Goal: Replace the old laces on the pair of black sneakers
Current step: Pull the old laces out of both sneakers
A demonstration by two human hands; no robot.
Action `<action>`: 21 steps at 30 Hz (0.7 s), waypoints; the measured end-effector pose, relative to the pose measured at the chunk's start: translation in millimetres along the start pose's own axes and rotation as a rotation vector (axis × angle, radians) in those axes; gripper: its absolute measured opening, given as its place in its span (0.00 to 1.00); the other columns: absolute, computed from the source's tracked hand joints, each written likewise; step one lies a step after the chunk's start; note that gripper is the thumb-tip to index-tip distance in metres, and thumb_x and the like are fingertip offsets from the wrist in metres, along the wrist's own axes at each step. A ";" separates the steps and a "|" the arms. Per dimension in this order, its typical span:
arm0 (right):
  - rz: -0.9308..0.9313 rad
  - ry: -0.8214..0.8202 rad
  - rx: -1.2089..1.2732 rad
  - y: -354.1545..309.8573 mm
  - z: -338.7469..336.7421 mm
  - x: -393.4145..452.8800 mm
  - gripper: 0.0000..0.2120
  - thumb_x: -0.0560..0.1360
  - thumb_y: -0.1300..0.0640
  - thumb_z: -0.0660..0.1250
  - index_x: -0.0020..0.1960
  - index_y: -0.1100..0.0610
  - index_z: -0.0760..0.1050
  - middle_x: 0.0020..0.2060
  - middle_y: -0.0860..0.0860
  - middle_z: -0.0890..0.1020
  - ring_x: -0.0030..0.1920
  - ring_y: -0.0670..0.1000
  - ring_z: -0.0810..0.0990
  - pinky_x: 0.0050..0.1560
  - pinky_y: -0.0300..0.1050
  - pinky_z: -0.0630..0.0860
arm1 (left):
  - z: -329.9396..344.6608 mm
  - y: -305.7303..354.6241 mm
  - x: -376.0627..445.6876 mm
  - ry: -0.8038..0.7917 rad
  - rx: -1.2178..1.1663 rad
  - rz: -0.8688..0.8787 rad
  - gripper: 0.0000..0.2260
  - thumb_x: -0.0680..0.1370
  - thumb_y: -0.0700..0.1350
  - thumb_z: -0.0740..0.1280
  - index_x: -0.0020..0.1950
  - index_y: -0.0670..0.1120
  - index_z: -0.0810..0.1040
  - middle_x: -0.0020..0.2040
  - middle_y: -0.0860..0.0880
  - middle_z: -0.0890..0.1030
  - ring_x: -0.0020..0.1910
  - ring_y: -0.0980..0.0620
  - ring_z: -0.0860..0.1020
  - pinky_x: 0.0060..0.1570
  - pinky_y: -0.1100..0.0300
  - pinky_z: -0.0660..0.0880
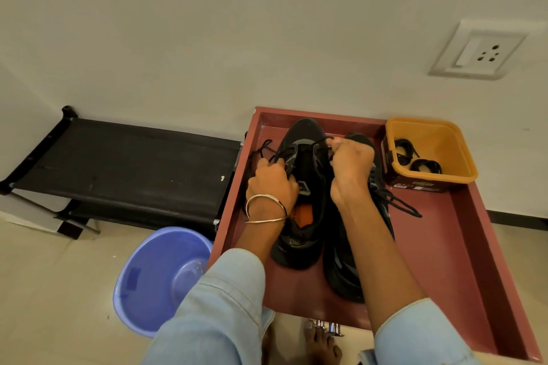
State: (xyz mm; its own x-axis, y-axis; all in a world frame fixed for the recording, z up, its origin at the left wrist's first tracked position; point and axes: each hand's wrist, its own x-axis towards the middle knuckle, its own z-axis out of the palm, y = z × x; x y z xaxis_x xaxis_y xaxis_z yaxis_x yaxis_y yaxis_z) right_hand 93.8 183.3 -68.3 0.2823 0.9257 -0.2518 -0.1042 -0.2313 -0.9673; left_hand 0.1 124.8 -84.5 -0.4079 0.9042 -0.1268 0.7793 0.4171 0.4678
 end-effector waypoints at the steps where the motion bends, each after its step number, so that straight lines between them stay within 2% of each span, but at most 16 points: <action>1: -0.035 0.006 -0.102 -1.5 -1.0 0.3 0.12 0.74 0.68 0.60 0.39 0.57 0.79 0.37 0.53 0.80 0.37 0.50 0.77 0.42 0.47 0.76 | -0.1 0.0 0.1 0.000 0.000 0.002 0.18 0.79 0.48 0.61 0.68 0.46 0.71 0.61 0.43 0.70 0.54 0.39 0.76 0.50 0.51 0.73; 2: -0.135 -0.002 -0.267 -1.9 -1.3 0.4 0.10 0.75 0.66 0.60 0.42 0.57 0.79 0.41 0.54 0.80 0.39 0.50 0.76 0.43 0.46 0.74 | -0.1 0.1 0.4 0.000 -0.001 0.004 0.18 0.79 0.48 0.61 0.68 0.46 0.71 0.61 0.43 0.70 0.55 0.40 0.76 0.51 0.51 0.73; 3: -0.278 -0.018 -0.437 -1.4 -2.1 0.3 0.08 0.75 0.64 0.61 0.47 0.57 0.78 0.48 0.55 0.78 0.45 0.50 0.77 0.48 0.46 0.74 | -0.2 0.0 0.7 -0.002 0.001 0.007 0.18 0.79 0.49 0.61 0.69 0.46 0.71 0.61 0.43 0.70 0.55 0.40 0.76 0.51 0.51 0.73; 5: -0.542 -0.081 -0.727 1.6 -2.2 -0.1 0.13 0.76 0.59 0.63 0.60 0.57 0.75 0.60 0.55 0.72 0.59 0.54 0.71 0.59 0.49 0.69 | -0.6 0.0 0.5 -0.003 0.007 0.012 0.18 0.79 0.49 0.61 0.68 0.46 0.71 0.60 0.43 0.71 0.54 0.40 0.76 0.50 0.52 0.73; 6: -0.612 -0.140 -0.863 3.2 -1.3 -1.6 0.16 0.77 0.58 0.63 0.64 0.55 0.74 0.64 0.55 0.69 0.63 0.55 0.67 0.61 0.52 0.65 | -0.5 0.2 0.4 -0.001 0.010 0.015 0.18 0.79 0.49 0.61 0.68 0.46 0.71 0.60 0.43 0.71 0.54 0.40 0.76 0.49 0.52 0.73; 9: -0.634 -0.319 -1.216 12.3 2.1 -7.6 0.15 0.75 0.57 0.65 0.61 0.50 0.76 0.73 0.52 0.60 0.69 0.57 0.57 0.63 0.56 0.60 | -0.1 0.5 0.6 0.010 0.012 0.022 0.17 0.79 0.50 0.61 0.67 0.46 0.72 0.59 0.43 0.71 0.53 0.41 0.76 0.46 0.54 0.72; 11: -0.580 -0.337 -1.297 18.1 2.4 -9.6 0.11 0.74 0.58 0.65 0.55 0.51 0.79 0.74 0.50 0.59 0.70 0.57 0.55 0.62 0.58 0.58 | 0.4 0.5 1.0 0.011 0.003 0.023 0.17 0.79 0.50 0.61 0.67 0.46 0.72 0.59 0.44 0.71 0.52 0.42 0.76 0.45 0.55 0.71; 14: -0.594 -0.272 -1.217 18.9 2.8 -9.5 0.08 0.73 0.61 0.65 0.47 0.53 0.81 0.66 0.47 0.67 0.66 0.54 0.59 0.57 0.52 0.57 | 0.4 0.1 1.5 0.010 -0.004 0.021 0.17 0.79 0.50 0.61 0.67 0.46 0.72 0.59 0.44 0.71 0.52 0.42 0.76 0.44 0.57 0.70; 16: -0.539 -0.235 -1.074 14.2 3.7 -8.8 0.08 0.72 0.64 0.63 0.43 0.54 0.79 0.59 0.46 0.72 0.63 0.53 0.64 0.52 0.50 0.56 | 0.2 0.1 1.2 0.005 -0.010 0.016 0.17 0.79 0.50 0.61 0.67 0.46 0.72 0.59 0.44 0.71 0.53 0.42 0.76 0.44 0.56 0.70; 18: -0.359 -0.162 -0.732 8.7 6.0 -4.5 0.10 0.73 0.65 0.59 0.39 0.58 0.77 0.50 0.47 0.78 0.58 0.53 0.72 0.53 0.49 0.60 | -0.2 0.4 0.8 0.005 -0.016 0.010 0.18 0.79 0.49 0.62 0.67 0.46 0.72 0.59 0.44 0.71 0.53 0.40 0.76 0.47 0.53 0.73; 20: -0.151 -0.091 -0.247 -2.6 7.0 -4.1 0.12 0.73 0.64 0.57 0.40 0.60 0.78 0.44 0.50 0.82 0.51 0.53 0.79 0.54 0.55 0.73 | -0.4 1.0 0.4 0.008 -0.021 0.006 0.17 0.79 0.49 0.61 0.67 0.46 0.72 0.60 0.44 0.71 0.54 0.40 0.76 0.50 0.52 0.74; 21: -0.085 -0.047 -0.057 -9.0 4.9 -3.9 0.12 0.74 0.64 0.56 0.40 0.59 0.78 0.41 0.52 0.82 0.47 0.52 0.81 0.55 0.57 0.76 | -0.4 1.1 0.2 0.011 -0.022 0.003 0.17 0.79 0.49 0.61 0.67 0.46 0.73 0.60 0.44 0.71 0.54 0.40 0.76 0.50 0.52 0.74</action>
State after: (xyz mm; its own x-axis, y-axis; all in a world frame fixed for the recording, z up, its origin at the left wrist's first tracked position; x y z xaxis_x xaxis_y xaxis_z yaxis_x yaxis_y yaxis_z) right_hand 89.0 183.3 -58.5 0.2429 0.9553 -0.1684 -0.0272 -0.1668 -0.9856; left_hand 0.7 125.5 -83.6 -0.4106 0.9044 -0.1162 0.7696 0.4121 0.4877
